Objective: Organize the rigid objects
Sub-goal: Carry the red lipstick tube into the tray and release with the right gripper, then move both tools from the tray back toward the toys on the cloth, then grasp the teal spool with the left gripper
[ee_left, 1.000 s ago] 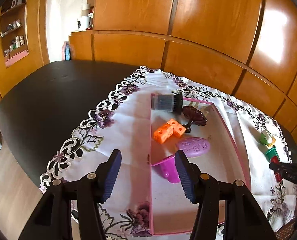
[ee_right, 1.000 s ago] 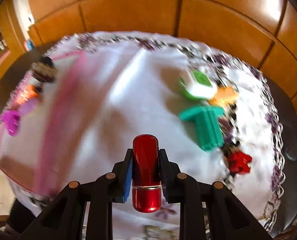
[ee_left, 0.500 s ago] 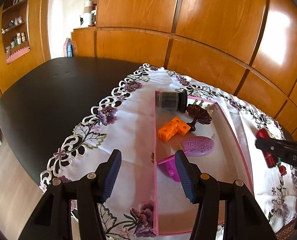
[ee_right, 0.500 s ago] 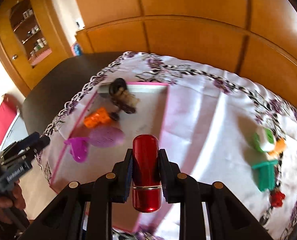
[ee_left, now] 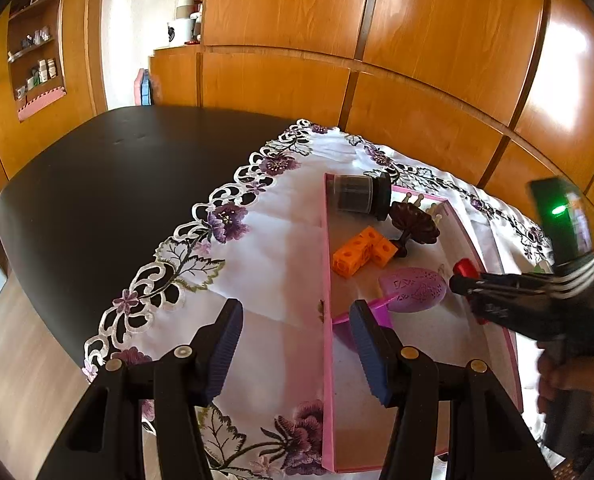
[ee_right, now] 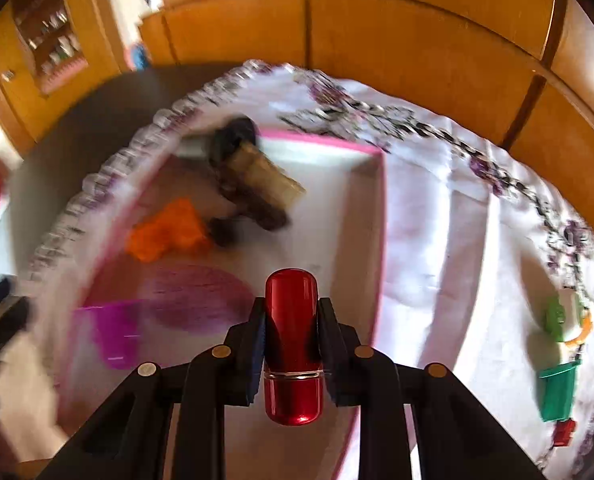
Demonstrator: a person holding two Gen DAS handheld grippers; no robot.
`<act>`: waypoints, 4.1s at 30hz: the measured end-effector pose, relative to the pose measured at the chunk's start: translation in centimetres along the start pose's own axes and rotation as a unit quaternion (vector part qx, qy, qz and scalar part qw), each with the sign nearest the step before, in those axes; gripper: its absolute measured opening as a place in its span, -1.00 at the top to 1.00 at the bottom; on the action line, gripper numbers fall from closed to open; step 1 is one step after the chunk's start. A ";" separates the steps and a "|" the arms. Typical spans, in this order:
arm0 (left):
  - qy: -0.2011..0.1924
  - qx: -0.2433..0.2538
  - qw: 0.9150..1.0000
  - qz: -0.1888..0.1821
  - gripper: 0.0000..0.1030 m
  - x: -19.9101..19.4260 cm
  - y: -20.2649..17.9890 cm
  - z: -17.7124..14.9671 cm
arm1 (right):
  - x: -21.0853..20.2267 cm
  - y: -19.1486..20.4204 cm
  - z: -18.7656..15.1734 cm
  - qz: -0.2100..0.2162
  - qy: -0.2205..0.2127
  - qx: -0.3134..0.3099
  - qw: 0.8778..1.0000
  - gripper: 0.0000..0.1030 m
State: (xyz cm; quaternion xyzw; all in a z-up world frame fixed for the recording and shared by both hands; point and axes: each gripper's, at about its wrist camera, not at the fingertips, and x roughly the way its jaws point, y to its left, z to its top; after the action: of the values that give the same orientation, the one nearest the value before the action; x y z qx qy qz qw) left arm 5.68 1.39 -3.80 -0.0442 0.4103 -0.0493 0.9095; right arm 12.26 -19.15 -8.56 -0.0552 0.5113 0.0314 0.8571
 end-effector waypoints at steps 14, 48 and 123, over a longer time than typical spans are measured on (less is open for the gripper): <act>0.000 0.010 1.000 -0.004 -0.09 -0.1 -0.7 -0.3 | -1.8 -1.1 -0.8 0.036 -0.025 0.040 0.998 0.39; 0.002 0.045 0.999 -0.019 -0.10 -0.9 -3.5 -1.0 | -7.6 -6.0 -4.1 0.010 -0.095 0.103 0.990 0.39; 0.137 0.291 0.927 -0.194 0.40 9.7 -35.8 -5.5 | -10.5 -36.6 -17.0 -0.025 -0.088 0.469 0.878 0.25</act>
State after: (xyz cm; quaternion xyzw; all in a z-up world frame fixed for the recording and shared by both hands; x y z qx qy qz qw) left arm 6.04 -35.54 -10.28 0.1508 0.4821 -0.3472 0.7901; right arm -3.53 -57.55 -5.08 0.3438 0.3873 -0.2292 0.8242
